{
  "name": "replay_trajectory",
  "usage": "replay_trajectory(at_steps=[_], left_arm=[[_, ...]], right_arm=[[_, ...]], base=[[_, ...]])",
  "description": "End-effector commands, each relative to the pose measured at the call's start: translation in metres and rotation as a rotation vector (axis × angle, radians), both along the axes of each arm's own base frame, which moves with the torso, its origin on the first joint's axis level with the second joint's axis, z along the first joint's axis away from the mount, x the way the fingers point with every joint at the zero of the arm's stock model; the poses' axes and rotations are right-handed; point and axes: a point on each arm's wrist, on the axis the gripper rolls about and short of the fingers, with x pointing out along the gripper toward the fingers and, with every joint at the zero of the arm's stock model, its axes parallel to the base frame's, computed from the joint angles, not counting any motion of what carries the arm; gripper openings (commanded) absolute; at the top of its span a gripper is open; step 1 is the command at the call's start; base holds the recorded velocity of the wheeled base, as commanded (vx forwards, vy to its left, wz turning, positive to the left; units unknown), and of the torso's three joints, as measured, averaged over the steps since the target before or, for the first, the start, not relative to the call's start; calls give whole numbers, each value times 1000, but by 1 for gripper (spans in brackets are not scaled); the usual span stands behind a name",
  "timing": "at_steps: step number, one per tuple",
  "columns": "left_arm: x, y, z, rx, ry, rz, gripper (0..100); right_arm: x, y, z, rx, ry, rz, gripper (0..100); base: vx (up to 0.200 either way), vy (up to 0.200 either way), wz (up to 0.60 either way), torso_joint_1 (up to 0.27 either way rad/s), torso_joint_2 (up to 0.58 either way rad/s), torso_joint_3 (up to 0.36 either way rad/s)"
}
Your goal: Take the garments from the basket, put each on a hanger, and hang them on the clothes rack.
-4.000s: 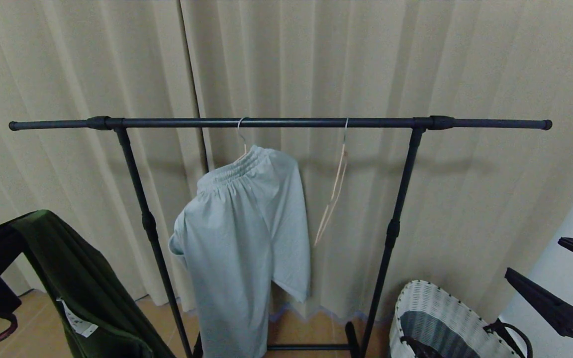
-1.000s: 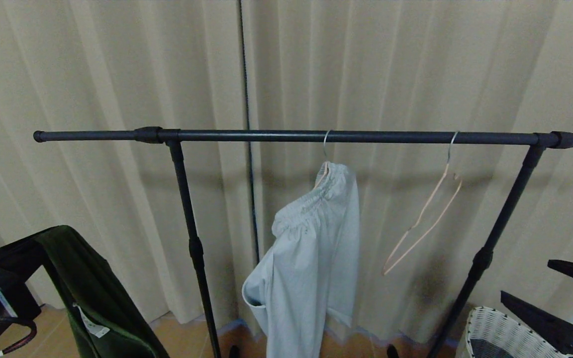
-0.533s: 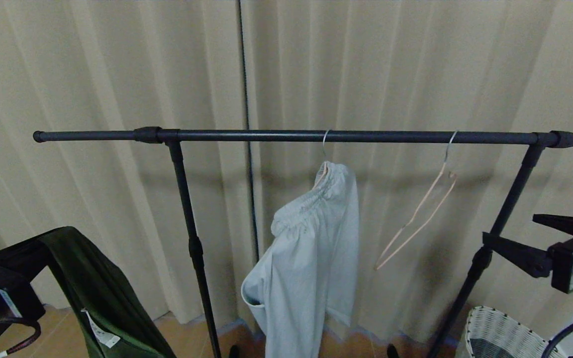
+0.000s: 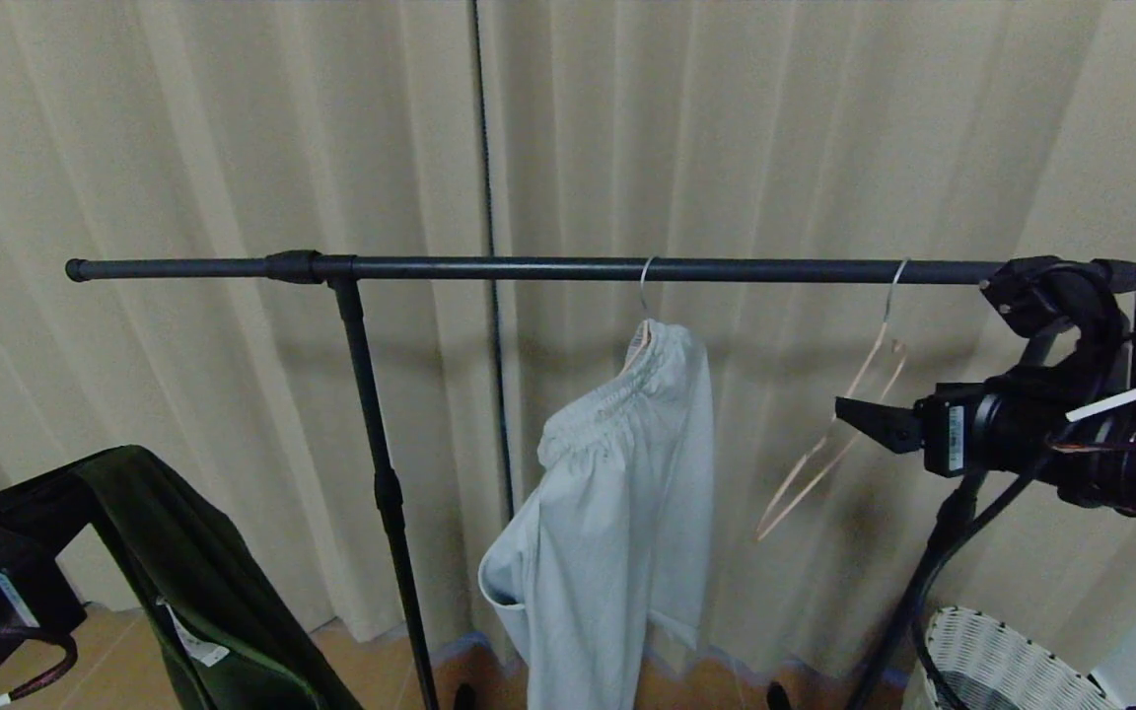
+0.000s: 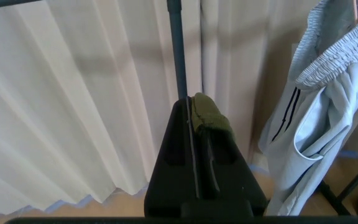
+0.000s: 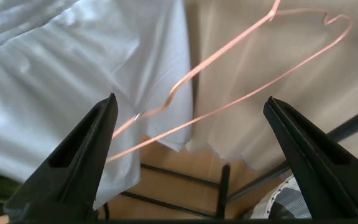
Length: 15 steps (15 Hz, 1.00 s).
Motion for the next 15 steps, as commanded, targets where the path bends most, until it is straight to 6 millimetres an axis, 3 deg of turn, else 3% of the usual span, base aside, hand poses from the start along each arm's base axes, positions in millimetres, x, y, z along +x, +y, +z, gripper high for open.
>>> replay_trajectory(at_steps=[1,7,15], left_arm=[[-1,0,0,-1,-3,0,0],[-2,0,1,-1,-6,-2,0],[-2,0,1,-1,-6,-2,0]], right_arm=[[28,8,-16,-33,56,-34,100],[59,14,-28,-66,86,-115,100],[46,-2,-34,-96,111,-187,100]], base=[[0,0,0,0,0,0],[0,0,0,0,0,0],[0,0,0,0,0,0]])
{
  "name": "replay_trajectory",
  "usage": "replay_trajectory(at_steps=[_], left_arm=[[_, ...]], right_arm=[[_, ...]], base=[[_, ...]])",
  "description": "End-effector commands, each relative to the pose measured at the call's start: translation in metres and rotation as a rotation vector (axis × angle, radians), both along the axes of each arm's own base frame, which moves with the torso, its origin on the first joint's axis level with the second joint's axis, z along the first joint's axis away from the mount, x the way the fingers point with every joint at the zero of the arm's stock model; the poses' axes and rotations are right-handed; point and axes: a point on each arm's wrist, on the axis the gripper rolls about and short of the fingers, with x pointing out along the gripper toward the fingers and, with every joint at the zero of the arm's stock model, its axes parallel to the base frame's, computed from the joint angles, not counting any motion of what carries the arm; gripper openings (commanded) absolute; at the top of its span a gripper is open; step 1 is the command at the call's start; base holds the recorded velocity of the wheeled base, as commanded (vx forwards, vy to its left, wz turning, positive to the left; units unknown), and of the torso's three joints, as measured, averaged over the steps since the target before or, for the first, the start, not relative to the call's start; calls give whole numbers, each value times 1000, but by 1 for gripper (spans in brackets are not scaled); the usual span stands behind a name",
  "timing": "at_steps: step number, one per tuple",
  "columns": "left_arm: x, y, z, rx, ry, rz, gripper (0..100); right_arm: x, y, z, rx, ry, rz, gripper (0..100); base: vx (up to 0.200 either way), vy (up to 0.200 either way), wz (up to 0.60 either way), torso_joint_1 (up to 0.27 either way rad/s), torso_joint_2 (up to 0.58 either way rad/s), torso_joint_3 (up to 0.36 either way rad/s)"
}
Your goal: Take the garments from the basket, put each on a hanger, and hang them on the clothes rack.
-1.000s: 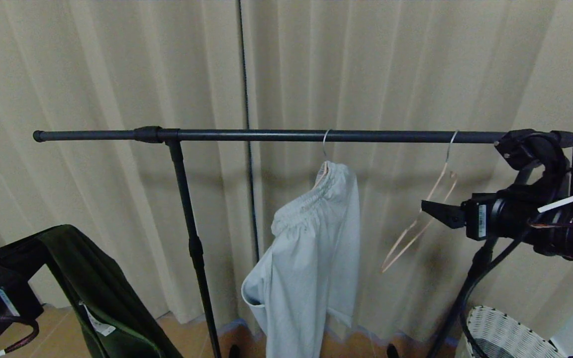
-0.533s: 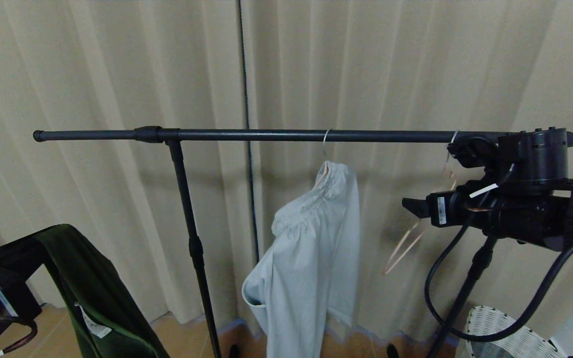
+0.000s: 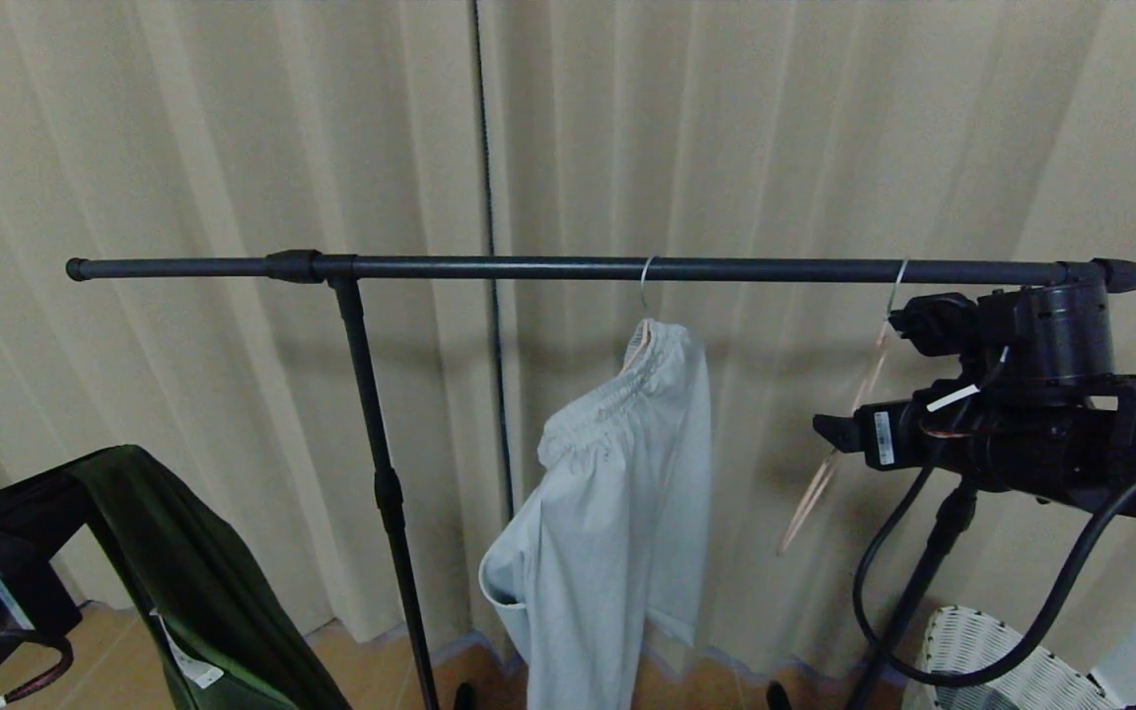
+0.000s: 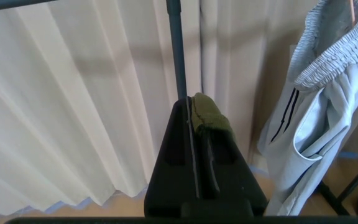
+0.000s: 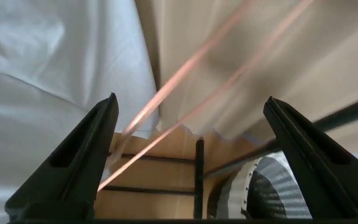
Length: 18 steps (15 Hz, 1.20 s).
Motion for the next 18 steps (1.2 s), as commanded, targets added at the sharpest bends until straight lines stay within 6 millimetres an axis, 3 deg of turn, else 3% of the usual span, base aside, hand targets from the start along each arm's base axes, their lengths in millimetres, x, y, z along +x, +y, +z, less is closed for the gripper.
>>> replay_trajectory(at_steps=[1,14,15,18], left_arm=[[0,0,0,0,0,0,0],[0,0,0,0,2,0,0],[0,0,0,0,2,0,0],[0,0,0,0,-1,0,0]], right_arm=[[-6,-6,1,0,-1,-13,100],[-1,-20,-10,-2,37,-55,100],[0,-20,-10,-1,39,-54,0],[1,-20,-13,-4,49,-56,0]], base=[[0,0,0,0,0,0],[0,0,0,0,0,0],[0,0,0,0,0,0],[0,0,0,0,0,0]])
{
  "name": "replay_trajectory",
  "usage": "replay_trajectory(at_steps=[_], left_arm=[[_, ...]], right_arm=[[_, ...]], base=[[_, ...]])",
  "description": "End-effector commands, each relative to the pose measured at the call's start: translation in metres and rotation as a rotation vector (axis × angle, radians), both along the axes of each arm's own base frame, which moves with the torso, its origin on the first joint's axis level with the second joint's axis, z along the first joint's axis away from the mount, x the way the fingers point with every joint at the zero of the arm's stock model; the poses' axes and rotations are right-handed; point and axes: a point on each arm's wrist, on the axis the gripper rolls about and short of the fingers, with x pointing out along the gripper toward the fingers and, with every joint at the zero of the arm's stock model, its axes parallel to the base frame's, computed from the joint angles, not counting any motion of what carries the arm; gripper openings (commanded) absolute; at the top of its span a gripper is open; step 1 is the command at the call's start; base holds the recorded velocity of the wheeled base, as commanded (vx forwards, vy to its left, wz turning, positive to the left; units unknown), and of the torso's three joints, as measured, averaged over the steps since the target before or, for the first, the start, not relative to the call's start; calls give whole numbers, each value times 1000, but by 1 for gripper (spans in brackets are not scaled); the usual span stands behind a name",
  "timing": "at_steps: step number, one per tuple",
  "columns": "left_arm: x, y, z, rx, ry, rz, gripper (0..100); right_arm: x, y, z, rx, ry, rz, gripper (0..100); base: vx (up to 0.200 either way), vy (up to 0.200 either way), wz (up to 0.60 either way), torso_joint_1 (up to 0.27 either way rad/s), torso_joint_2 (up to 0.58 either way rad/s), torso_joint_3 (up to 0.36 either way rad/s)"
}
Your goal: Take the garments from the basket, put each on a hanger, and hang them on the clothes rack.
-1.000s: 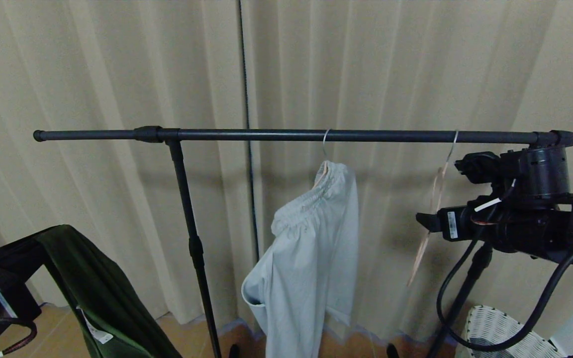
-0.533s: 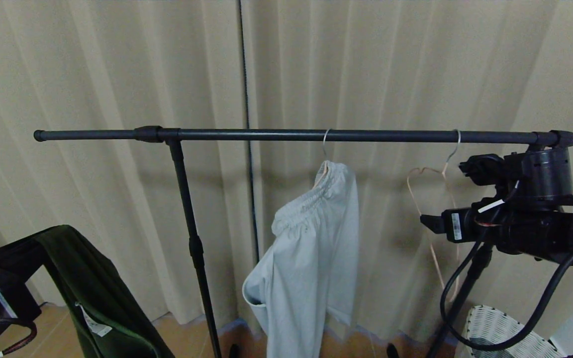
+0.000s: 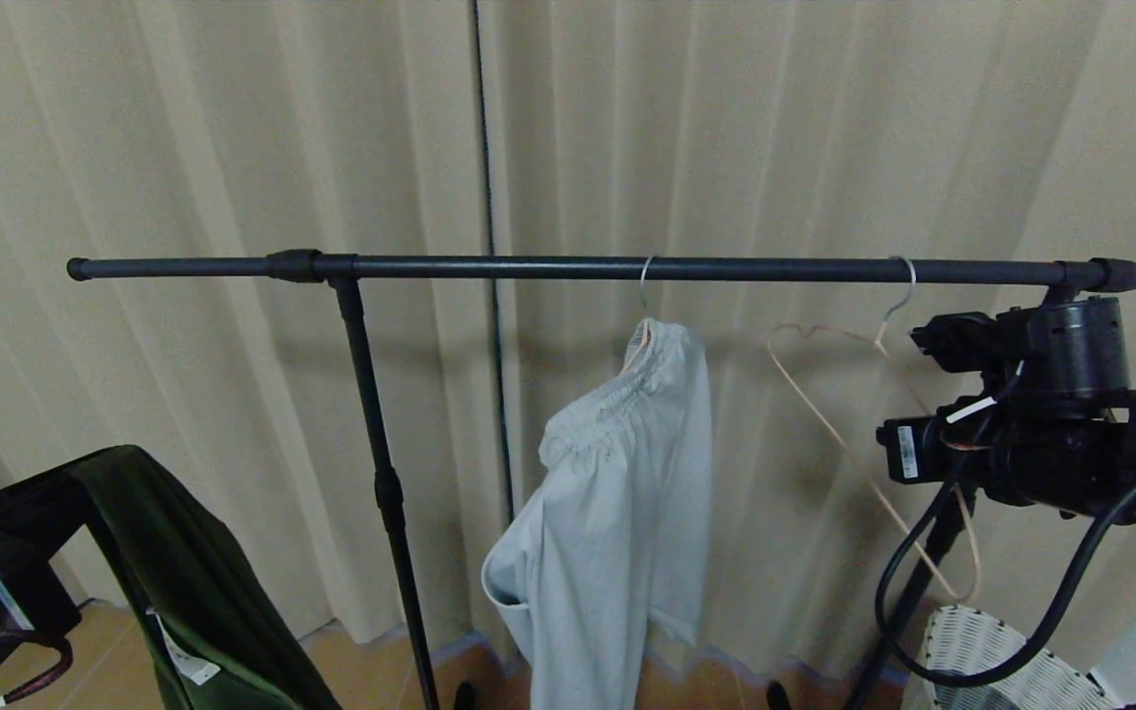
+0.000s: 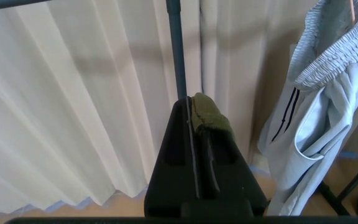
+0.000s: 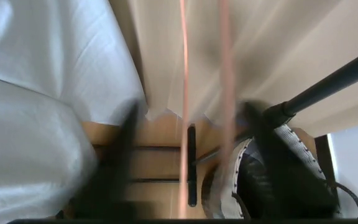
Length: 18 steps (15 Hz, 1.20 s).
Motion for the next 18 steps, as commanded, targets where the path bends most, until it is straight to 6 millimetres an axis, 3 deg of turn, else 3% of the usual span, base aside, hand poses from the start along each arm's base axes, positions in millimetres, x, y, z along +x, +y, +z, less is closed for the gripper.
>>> replay_trajectory(at_steps=[1,8,13,15,18], left_arm=[[0,0,0,0,-1,-1,0],[-2,0,1,5,-12,-1,0],[-3,0,-1,22,-10,-2,0],[-3,0,-2,35,-8,-3,0],[-3,0,-2,35,-8,0,0]], right_arm=[[1,-1,-1,-1,3,-5,0],[-1,-3,5,4,-24,-11,0],[-20,-8,37,39,-142,-9,0],[-29,-9,43,55,-160,16,0],[-43,-12,36,52,-140,17,0]], base=[[0,0,0,0,0,0],[0,0,0,0,0,0],[0,0,0,0,0,0],[0,0,0,0,0,0],[0,0,0,0,0,0]])
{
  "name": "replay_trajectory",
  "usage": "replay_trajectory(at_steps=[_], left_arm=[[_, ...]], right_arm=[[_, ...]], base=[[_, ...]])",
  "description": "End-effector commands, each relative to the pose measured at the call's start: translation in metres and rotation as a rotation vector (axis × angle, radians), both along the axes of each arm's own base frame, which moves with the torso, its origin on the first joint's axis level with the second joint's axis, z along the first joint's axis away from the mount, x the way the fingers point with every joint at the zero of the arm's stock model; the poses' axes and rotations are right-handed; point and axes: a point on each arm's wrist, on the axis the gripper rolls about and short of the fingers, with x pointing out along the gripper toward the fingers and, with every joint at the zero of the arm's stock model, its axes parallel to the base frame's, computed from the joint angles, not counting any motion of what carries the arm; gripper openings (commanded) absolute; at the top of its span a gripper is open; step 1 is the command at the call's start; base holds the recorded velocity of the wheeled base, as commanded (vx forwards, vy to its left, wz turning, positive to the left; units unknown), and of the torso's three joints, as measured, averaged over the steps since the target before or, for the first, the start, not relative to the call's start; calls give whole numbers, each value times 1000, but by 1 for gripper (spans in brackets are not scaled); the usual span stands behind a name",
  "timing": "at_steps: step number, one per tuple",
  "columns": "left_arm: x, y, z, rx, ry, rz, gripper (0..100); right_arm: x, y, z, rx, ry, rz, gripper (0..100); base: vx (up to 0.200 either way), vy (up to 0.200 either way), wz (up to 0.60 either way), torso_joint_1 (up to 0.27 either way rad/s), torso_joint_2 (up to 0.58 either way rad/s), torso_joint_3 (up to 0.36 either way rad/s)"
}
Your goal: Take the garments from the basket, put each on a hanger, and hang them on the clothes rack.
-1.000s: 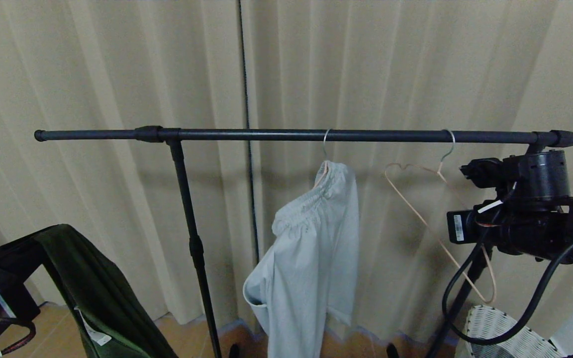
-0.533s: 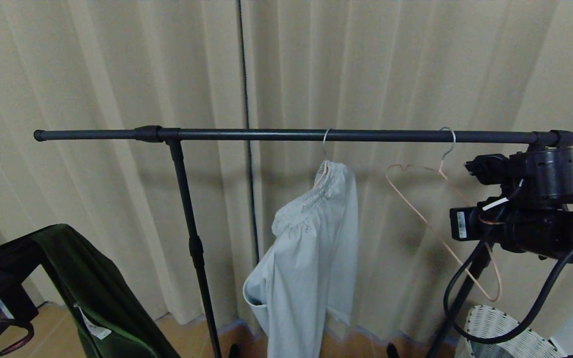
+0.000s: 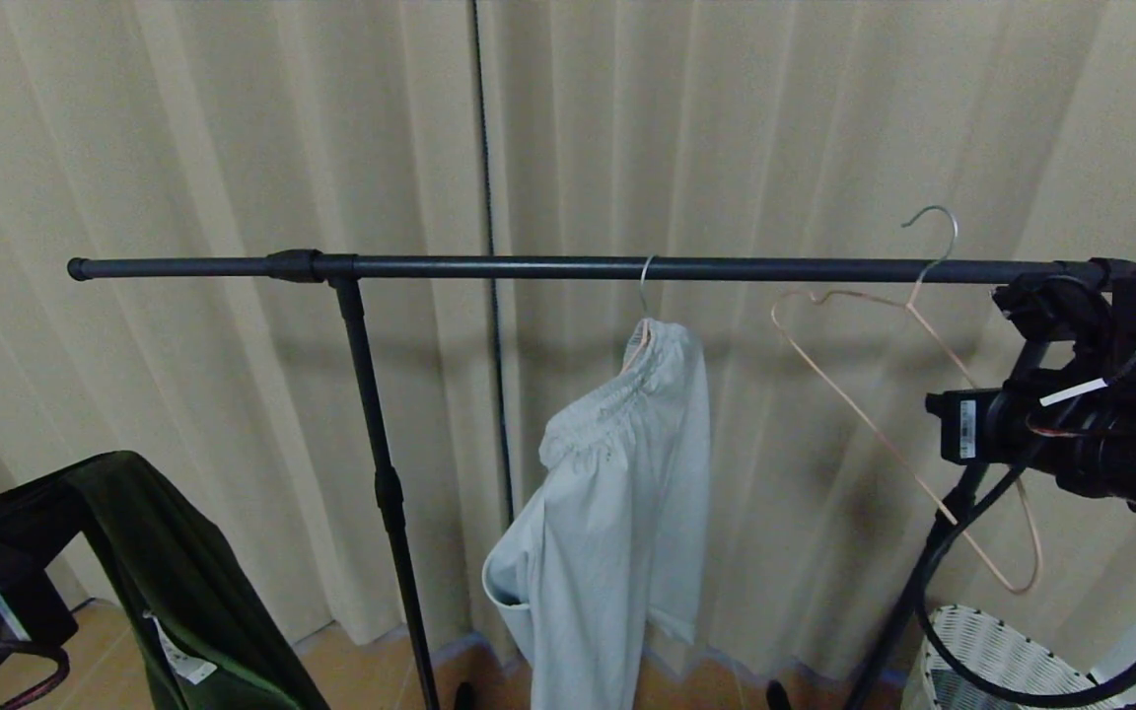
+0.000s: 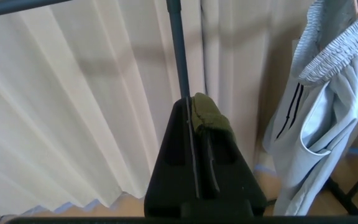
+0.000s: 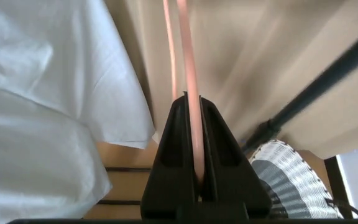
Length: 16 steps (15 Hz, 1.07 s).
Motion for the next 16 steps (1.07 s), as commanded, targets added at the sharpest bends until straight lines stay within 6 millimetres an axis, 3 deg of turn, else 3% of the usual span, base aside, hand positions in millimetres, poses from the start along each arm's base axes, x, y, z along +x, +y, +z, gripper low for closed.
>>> replay_trajectory(at_steps=[1,16], left_arm=[[0,0,1,1,-2,1,0],[0,0,0,3,1,-1,0]], right_arm=[[-12,-2,1,2,-8,1,0],[-21,-3,4,5,-22,10,0]], base=[[0,0,0,0,0,0],[-200,0,0,0,2,1]])
